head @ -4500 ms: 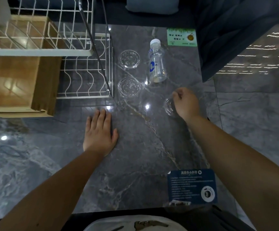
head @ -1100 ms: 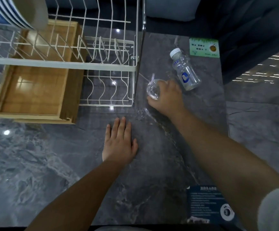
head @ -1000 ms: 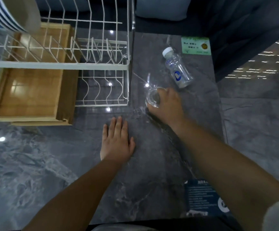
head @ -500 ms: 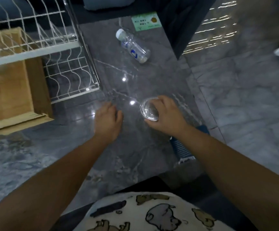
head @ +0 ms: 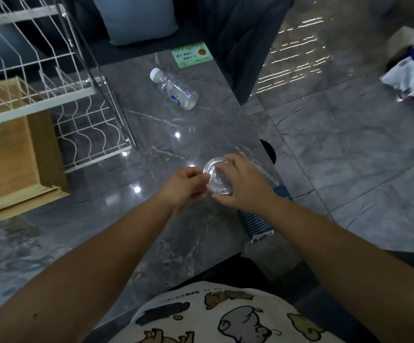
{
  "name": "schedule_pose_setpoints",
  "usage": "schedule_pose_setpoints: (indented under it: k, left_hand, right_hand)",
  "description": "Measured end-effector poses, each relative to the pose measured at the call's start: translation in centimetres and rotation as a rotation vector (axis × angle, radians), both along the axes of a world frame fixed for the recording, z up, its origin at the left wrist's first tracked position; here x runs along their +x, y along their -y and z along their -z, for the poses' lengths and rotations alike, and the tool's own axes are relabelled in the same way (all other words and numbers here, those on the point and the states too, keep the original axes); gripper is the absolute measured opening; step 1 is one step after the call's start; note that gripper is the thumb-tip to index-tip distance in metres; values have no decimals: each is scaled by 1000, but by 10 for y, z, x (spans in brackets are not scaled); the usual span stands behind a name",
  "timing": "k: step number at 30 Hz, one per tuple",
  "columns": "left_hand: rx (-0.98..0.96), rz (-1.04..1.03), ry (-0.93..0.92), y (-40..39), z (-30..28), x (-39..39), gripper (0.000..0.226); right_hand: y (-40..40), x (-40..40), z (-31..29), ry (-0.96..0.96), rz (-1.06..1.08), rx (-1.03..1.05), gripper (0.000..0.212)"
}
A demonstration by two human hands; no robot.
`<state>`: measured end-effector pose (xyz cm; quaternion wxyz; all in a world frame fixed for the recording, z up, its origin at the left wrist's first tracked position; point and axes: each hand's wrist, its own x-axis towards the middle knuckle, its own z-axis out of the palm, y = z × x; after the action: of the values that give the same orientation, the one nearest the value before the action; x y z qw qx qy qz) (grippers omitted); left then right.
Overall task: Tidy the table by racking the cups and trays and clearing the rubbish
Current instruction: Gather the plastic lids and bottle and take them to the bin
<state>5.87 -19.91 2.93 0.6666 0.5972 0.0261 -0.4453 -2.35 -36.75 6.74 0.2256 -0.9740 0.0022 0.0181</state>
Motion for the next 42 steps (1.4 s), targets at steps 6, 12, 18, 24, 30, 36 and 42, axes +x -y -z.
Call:
schedule_pose_setpoints:
  k: [6, 12, 18, 24, 30, 36, 42]
  left_hand:
    - [56, -67, 32, 39, 12, 5, 6]
    - [166, -189, 53, 101, 15, 14, 6]
    - [245, -258, 71, 145, 18, 27, 2]
    - [373, -297, 103, 159, 17, 53, 8]
    - [733, -628, 287, 133, 15, 145, 27]
    - [902, -646, 258, 132, 22, 232, 92]
    - [825, -623, 160, 139, 33, 264, 93]
  right_hand:
    - [49, 12, 10, -247, 130, 269, 98]
    - [112, 43, 29, -412, 525, 977, 57]
    - [154, 82, 32, -554, 616, 1211, 4]
    - [177, 113, 38, -620, 606, 1189, 6]
    - [196, 134, 54, -566, 637, 1191, 6]
    - [219, 135, 69, -520, 660, 1138, 8]
    - [235, 122, 78, -485, 707, 1073, 6]
